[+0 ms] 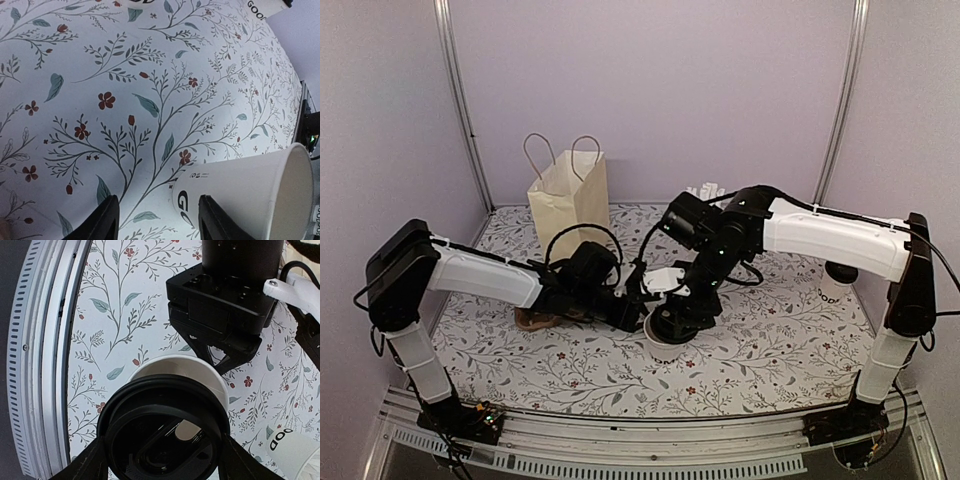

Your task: Pack the takeout coffee

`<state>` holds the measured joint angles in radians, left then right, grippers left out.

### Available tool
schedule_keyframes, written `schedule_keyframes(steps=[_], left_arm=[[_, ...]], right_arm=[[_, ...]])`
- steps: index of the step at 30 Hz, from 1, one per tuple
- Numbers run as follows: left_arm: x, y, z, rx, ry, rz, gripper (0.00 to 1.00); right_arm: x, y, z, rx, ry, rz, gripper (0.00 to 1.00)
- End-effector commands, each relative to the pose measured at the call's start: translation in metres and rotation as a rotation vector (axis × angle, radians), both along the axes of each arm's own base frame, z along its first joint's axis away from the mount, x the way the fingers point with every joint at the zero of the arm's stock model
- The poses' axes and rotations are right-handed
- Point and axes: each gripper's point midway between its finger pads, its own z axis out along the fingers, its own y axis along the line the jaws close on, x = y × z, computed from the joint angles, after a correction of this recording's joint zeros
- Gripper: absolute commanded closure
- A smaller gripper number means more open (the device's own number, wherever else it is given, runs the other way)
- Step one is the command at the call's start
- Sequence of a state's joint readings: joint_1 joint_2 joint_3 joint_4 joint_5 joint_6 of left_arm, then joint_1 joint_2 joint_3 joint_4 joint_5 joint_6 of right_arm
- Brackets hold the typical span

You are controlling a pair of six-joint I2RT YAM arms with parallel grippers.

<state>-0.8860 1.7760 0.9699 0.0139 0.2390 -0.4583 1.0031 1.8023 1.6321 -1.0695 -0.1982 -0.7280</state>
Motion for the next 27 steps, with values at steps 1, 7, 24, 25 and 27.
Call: schedule_keyframes(steps=[1,7,24,25,27], left_arm=[[0.003,0.006,0.006,-0.007,-0.016,0.021,0.44],[0.001,0.007,0.003,-0.008,-0.008,0.019,0.44],[-0.003,0.009,-0.004,-0.019,0.011,-0.008,0.45],[-0.004,0.008,-0.005,-0.021,0.013,-0.010,0.45],[-0.004,0.007,-0.004,-0.025,0.012,-0.013,0.46]], right_arm=[[0.002,0.003,-0.003,-0.011,0.014,-0.016,0.35],[0.007,0.007,-0.005,-0.012,0.006,-0.021,0.35],[0.015,0.016,-0.015,-0.017,-0.004,-0.024,0.34],[0.015,0.017,-0.014,-0.016,-0.006,-0.024,0.34],[0.016,0.017,-0.013,-0.013,-0.009,-0.025,0.34]])
